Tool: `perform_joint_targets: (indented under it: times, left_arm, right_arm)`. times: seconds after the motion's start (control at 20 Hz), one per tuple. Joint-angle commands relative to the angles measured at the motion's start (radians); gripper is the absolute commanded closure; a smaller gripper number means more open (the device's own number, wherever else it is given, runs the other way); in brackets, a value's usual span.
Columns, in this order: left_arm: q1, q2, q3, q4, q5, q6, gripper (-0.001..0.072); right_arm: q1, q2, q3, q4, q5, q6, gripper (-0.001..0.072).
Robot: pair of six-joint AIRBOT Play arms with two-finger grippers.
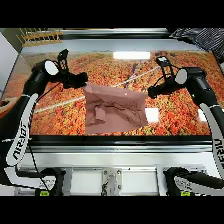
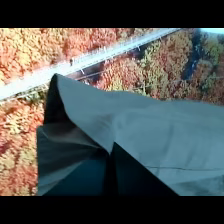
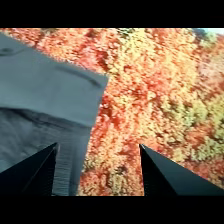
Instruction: Fold the clothes and pants, and hang the long-sleeved shirts on hangers.
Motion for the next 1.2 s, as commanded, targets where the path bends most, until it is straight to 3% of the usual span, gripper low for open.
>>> perform_joint_targets:
  times: [0.0, 0.05, 0.1, 0.15, 0.35, 0.45, 0.55, 0.8, 0.95, 1.15]
  left_arm:
    - [0.0, -0.002, -0.063, -0.018, 0.042, 0.007, 0.0698]
    - [0.007, -0.002, -0.063, -0.018, 0.048, 0.007, 0.0475]
    - [0.013, 0.0, -0.056, -0.019, 0.049, 0.007, 0.0056]
    - [0.028, 0.0, -0.039, -0.018, 0.028, 0.007, -0.0006]
    - [0.111, 0.072, -0.048, -0.012, -0.081, 0.056, -0.0008]
    - [0.135, 0.158, -0.184, 0.014, -0.122, 0.069, -0.0008]
    - [0.152, 0.231, -0.355, 0.045, -0.179, 0.071, -0.0007]
    - [0.141, 0.336, -0.742, -0.029, -0.091, 0.093, -0.0007]
    - [0.098, 0.32, -0.822, -0.155, -0.037, 0.157, -0.0007]
    - [0.01, 0.251, -0.801, -0.176, 0.033, 0.129, -0.0007]
  right_arm:
    - [-0.016, 0.015, 0.002, 0.003, -0.023, -0.005, 0.0183]
    - [-0.026, 0.026, 0.001, 0.003, -0.021, -0.005, 0.0183]
    - [-0.035, 0.039, 0.001, 0.003, -0.014, -0.005, 0.0183]
    - [-0.041, 0.051, 0.001, 0.003, -0.007, -0.005, 0.0184]
    - [-0.047, 0.134, -0.031, 0.022, 0.042, -0.005, 0.019]
    - [-0.047, 0.193, -0.082, 0.061, 0.05, -0.005, 0.0256]
    - [-0.047, 0.241, -0.135, 0.082, 0.048, -0.005, 0.0256]
    - [-0.046, 0.278, -0.196, 0.082, 0.045, -0.005, 0.0255]
    - [-0.046, 0.278, -0.196, 0.114, 0.03, -0.005, 0.0255]
    - [-0.045, 0.278, -0.196, 0.137, 0.037, -0.005, 0.0255]
